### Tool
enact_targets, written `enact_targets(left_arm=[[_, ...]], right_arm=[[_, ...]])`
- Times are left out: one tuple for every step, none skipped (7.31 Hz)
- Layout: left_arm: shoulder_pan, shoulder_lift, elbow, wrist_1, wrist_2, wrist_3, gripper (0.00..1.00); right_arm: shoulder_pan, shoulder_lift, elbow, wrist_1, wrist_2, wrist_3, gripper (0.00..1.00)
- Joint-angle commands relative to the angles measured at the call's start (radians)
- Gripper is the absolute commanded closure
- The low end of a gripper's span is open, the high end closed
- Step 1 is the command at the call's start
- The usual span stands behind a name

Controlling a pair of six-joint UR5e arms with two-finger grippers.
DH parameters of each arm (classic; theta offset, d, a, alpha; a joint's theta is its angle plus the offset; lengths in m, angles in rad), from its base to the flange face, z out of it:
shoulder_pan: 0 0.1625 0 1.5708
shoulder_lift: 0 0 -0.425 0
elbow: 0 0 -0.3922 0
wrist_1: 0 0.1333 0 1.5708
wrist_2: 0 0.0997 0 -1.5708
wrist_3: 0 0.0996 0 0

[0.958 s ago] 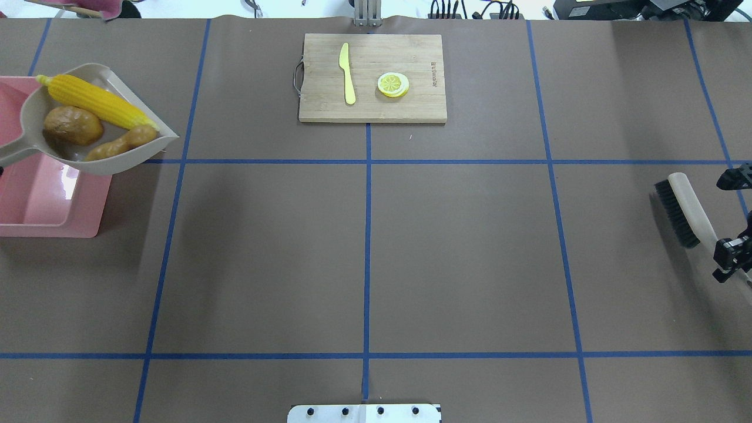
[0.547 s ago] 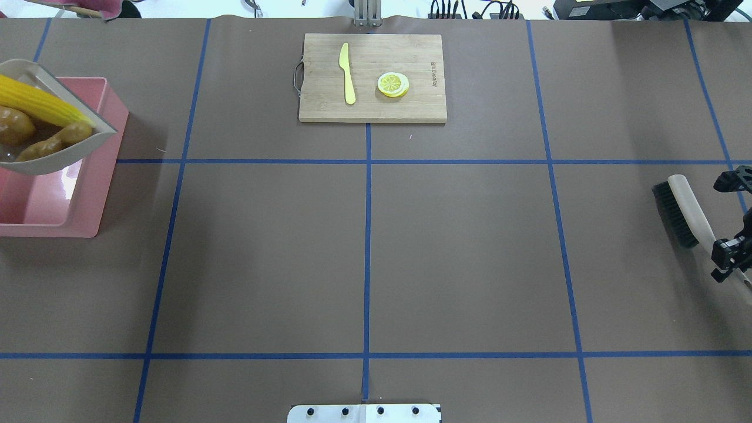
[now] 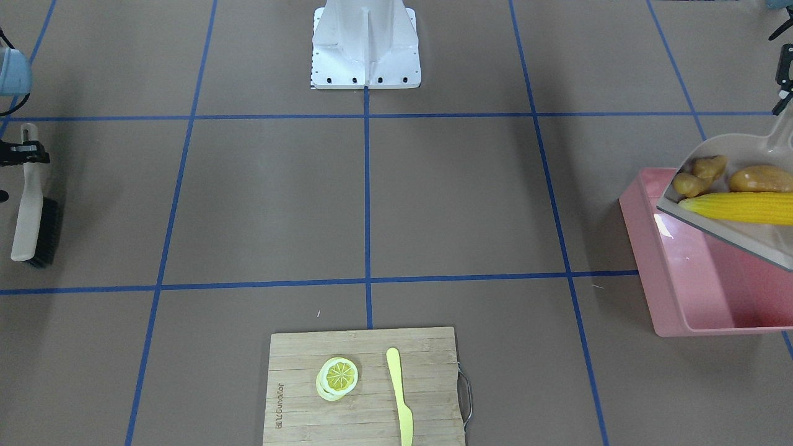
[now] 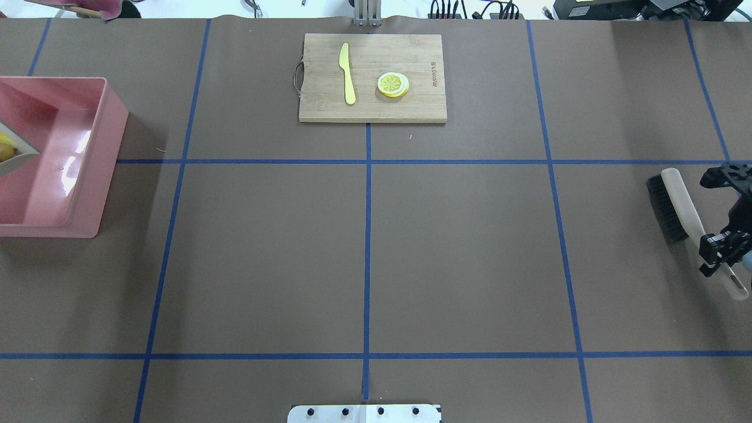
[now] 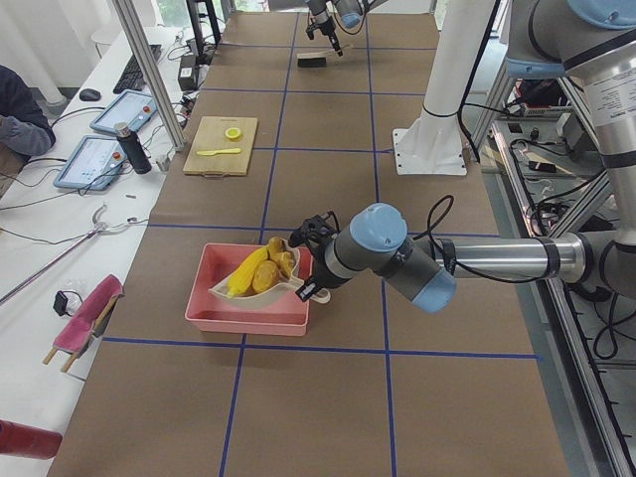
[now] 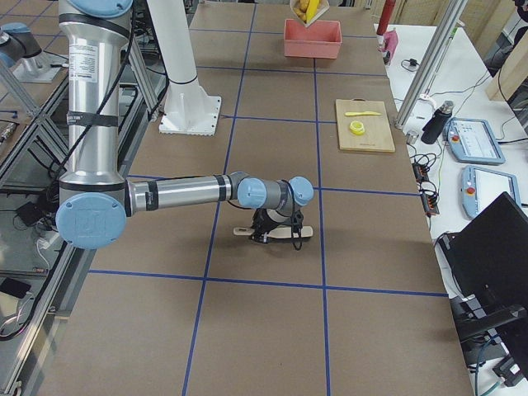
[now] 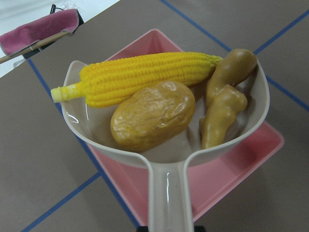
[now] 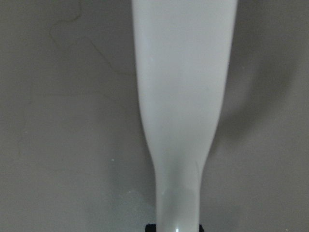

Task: Sweep and dump trash into bin
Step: 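Tilt the dustpan with the left gripper to dump the items into the pink bin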

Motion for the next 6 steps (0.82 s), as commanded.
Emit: enact_targets(left_arm=[[-0.045, -0.022, -0.014, 0.151, 0.006, 0.193, 1.00], [-0.043, -0.064, -0.021, 0.234, 0.009, 0.252, 1.00], [-0.043, -0.107, -0.019, 0.301, 0.020, 0.383, 1.00], [-0.045, -0.153, -0.027, 0.367, 0.093, 0.460, 1.00], [-0.043, -0.184, -0.031, 0.410, 0.128, 0.541, 1.00], [-0.043, -0.206, -0.033, 0.435, 0.145, 0.573, 1.00]], right_arm=[[-0.002, 0.011, -0.006, 0.000, 0.002, 0.000, 0.53], [-0.002, 0.015, -0.009, 0.001, 0.002, -0.001, 0.36], [-0.002, 0.017, -0.010, 0.003, 0.002, -0.006, 0.00], [0.001, 0.026, -0.010, 0.003, 0.003, -0.006, 0.00], [0.010, 0.026, -0.010, 0.003, 0.003, -0.006, 0.00], [0.024, 0.026, -0.009, 0.004, 0.005, -0.007, 0.00]])
